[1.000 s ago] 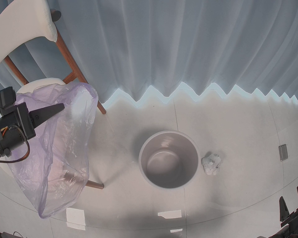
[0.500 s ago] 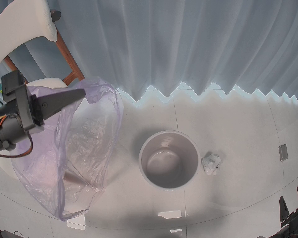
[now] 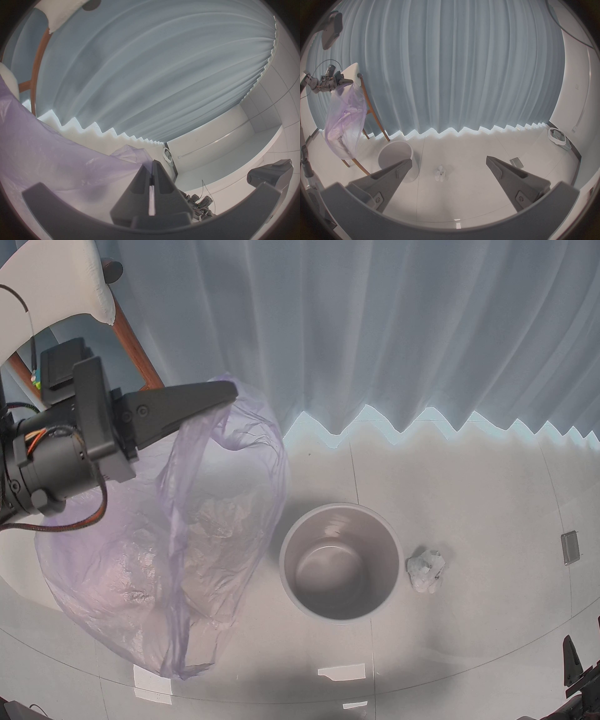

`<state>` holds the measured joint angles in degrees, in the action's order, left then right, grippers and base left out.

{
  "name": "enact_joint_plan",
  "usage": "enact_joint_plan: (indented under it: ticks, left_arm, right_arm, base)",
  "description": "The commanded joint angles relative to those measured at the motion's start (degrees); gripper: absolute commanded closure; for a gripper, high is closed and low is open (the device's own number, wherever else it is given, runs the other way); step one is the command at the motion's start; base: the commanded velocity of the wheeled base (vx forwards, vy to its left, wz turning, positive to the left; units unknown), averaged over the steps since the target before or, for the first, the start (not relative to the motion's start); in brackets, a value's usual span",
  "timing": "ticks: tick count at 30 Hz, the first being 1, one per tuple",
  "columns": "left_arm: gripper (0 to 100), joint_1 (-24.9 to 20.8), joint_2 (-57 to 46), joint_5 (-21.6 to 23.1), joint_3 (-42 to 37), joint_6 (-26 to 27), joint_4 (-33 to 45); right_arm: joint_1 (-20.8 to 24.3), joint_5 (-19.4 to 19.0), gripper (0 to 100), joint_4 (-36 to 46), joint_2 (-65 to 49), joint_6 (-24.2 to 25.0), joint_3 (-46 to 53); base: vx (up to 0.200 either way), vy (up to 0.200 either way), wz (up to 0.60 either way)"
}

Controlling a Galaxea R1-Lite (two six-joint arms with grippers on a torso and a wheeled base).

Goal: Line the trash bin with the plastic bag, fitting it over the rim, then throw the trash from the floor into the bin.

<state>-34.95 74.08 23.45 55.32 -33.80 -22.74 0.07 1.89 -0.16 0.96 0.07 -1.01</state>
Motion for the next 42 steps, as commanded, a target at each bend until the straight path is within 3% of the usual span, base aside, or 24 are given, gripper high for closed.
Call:
enact_joint_plan:
  ticks: [1, 12, 26, 42]
  left_arm:
    - [100, -2.58, 3.44, 0.01, 2.86, -1.18, -0.03]
    - [100, -7.15, 10.20, 0.10, 6.64, -1.79, -4.07]
    - [100, -14.18, 20.31, -0.08, 17.45, -2.23, -4.25]
    - [100, -17.34, 26.38, -0.87, 23.43, -2.23, -4.25]
  right_arm:
    - [0.01, 0.13, 0, -0.02, -0.96, 0.01, 1.01]
    - [0.01, 0.40, 0, -0.02, -0.96, 0.37, 1.01]
    - [0.01, 0.48, 0, -0.02, -0.96, 0.45, 1.01]
    - [0.01, 0.48, 0, -0.02, -0.96, 0.45, 1.01]
  base:
    - [0.000, 0.000, 0.00]
    - [0.000, 0.000, 0.00]
    - [0.000, 0.000, 0.00]
    - [0.000, 0.000, 0.00]
